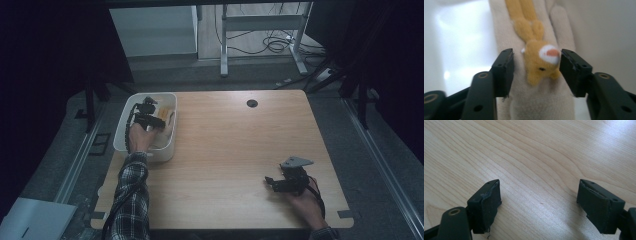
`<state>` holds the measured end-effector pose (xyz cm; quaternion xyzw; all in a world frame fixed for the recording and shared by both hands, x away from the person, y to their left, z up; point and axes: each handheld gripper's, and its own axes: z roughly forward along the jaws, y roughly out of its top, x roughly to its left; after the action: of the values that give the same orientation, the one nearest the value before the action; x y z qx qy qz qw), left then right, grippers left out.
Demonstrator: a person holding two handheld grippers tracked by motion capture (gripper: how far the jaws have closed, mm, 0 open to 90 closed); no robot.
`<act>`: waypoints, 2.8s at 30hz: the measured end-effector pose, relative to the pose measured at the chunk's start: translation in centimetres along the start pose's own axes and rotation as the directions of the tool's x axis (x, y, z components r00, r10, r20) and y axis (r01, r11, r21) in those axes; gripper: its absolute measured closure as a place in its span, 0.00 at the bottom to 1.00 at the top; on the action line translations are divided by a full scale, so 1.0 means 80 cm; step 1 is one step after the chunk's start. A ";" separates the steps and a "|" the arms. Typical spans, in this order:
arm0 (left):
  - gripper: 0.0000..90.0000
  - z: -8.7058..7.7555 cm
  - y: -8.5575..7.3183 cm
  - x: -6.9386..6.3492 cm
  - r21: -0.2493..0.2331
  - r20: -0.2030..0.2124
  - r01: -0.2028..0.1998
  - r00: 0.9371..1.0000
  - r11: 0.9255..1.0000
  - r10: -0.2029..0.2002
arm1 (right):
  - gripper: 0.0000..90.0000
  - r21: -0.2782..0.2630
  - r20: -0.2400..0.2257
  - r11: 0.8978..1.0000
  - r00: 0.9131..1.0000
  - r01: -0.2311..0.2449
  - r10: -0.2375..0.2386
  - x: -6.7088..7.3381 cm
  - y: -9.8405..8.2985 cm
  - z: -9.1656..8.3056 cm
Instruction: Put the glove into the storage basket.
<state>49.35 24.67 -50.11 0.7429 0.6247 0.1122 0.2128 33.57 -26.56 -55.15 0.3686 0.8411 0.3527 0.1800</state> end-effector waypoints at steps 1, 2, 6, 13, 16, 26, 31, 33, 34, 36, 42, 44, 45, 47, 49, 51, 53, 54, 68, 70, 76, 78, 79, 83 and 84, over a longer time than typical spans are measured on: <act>0.56 0.002 0.000 -0.001 0.009 0.022 -0.005 1.000 1.000 0.005 | 0.22 0.000 0.000 1.000 1.000 0.000 0.000 0.000 0.000 0.000; 0.56 0.003 0.000 -0.002 0.013 0.025 -0.009 1.000 1.000 0.009 | 0.22 0.000 0.000 1.000 1.000 0.000 0.000 0.000 0.000 0.000; 0.54 0.001 0.000 -0.003 0.003 0.019 -0.015 1.000 1.000 0.015 | 0.22 0.000 0.000 1.000 1.000 0.000 0.000 0.000 0.000 0.000; 0.38 -0.018 -0.003 0.005 -0.078 -0.025 -0.009 1.000 0.997 0.007 | 0.22 0.000 0.000 1.000 1.000 0.001 -0.001 0.000 0.000 0.000; 0.32 -0.023 -0.005 0.006 -0.102 -0.033 -0.016 0.999 0.995 0.012 | 0.22 0.000 0.000 1.000 1.000 0.001 -0.001 0.000 0.000 0.000; 0.17 -0.039 -0.020 0.010 -0.197 -0.014 -0.017 1.000 0.980 0.015 | 0.22 0.000 0.000 1.000 1.000 0.001 -0.001 0.000 0.000 0.000; 0.13 -0.045 -0.028 0.011 -0.220 -0.011 -0.022 1.000 0.975 0.020 | 0.22 0.001 0.002 1.000 1.000 0.000 0.000 0.000 0.000 0.000; 0.12 -0.050 -0.034 0.012 -0.239 0.008 -0.027 1.000 0.971 0.030 | 0.22 0.001 0.002 1.000 1.000 0.000 -0.001 0.000 0.000 0.000; 0.12 -0.052 -0.036 0.012 -0.244 0.010 -0.025 1.000 0.969 0.028 | 0.22 0.000 0.000 1.000 1.000 0.000 0.000 0.000 0.000 0.000; 0.11 -0.054 -0.038 0.012 -0.249 0.012 -0.033 0.999 0.968 0.037 | 0.22 0.001 0.000 1.000 1.000 0.000 0.000 0.000 0.000 0.000; 0.08 -0.063 -0.048 0.009 -0.278 0.033 -0.041 0.998 0.960 0.052 | 0.22 0.000 0.000 1.000 1.000 0.000 0.000 0.000 0.000 0.000; 0.07 -0.066 -0.051 0.008 -0.286 0.040 -0.039 0.998 0.957 0.053 | 0.22 0.000 0.000 1.000 1.000 0.000 0.000 0.000 0.000 0.000; 0.07 -0.068 -0.054 0.006 -0.288 0.044 -0.047 0.997 0.956 0.062 | 0.22 0.000 0.000 1.000 1.000 0.000 0.000 0.000 0.000 0.000; 0.07 -0.070 -0.055 0.005 -0.292 0.044 -0.054 0.997 0.955 0.070 | 0.22 0.000 0.000 1.000 1.000 0.000 0.000 0.000 0.000 0.000; 0.07 -0.074 -0.059 0.002 -0.297 0.051 -0.061 0.996 0.953 0.080 | 0.22 0.001 0.000 1.000 1.000 0.000 0.000 0.000 0.000 0.000; 0.07 -0.076 -0.062 0.001 -0.301 0.054 -0.062 0.995 0.952 0.082 | 0.22 0.001 0.000 1.000 1.000 0.000 0.000 0.000 0.000 0.000; 0.07 -0.079 -0.066 0.001 -0.306 0.062 -0.065 0.994 0.950 0.088 | 0.22 0.001 0.000 1.000 1.000 0.000 0.000 0.000 0.000 0.000; 0.06 -0.079 -0.066 0.001 -0.306 0.062 -0.065 0.994 0.950 0.088 | 0.22 0.001 0.000 1.000 1.000 0.000 0.000 0.000 0.000 0.000; 0.06 -0.093 -0.090 -0.005 -0.341 0.097 -0.089 0.987 0.936 0.129 | 0.22 0.004 0.002 1.000 1.000 0.001 -0.001 0.000 0.000 0.000; 0.06 -0.094 -0.095 -0.008 -0.344 0.100 -0.100 0.985 0.934 0.142 | 0.22 0.004 0.002 1.000 1.000 0.001 -0.001 0.000 0.000 0.000; 0.05 -0.098 -0.103 -0.012 -0.361 0.117 -0.103 0.981 0.927 0.155 | 0.22 0.004 0.002 1.000 1.000 0.000 0.000 0.000 0.000 0.000; 0.05 -0.100 -0.106 -0.014 -0.369 0.124 -0.105 0.979 0.924 0.161 | 0.22 0.004 0.002 1.000 1.000 0.000 0.000 0.000 0.000 0.000; 0.05 -0.101 -0.107 -0.015 -0.370 0.129 -0.108 0.978 0.923 0.166 | 0.22 0.004 0.002 1.000 1.000 0.000 0.000 0.000 0.000 0.000; 0.05 -0.104 -0.111 -0.023 -0.380 0.130 -0.123 0.974 0.917 0.185 | 0.22 0.004 0.002 1.000 1.000 0.000 0.000 0.000 0.000 0.000; 0.05 -0.106 -0.113 -0.026 -0.385 0.130 -0.129 0.973 0.914 0.192 | 0.22 0.004 0.002 1.000 1.000 0.000 0.000 0.000 0.000 0.000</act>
<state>37.36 25.30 -46.55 0.7444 0.5088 0.1844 0.3911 33.55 -26.56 -55.12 0.3694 0.8416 0.3506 0.1799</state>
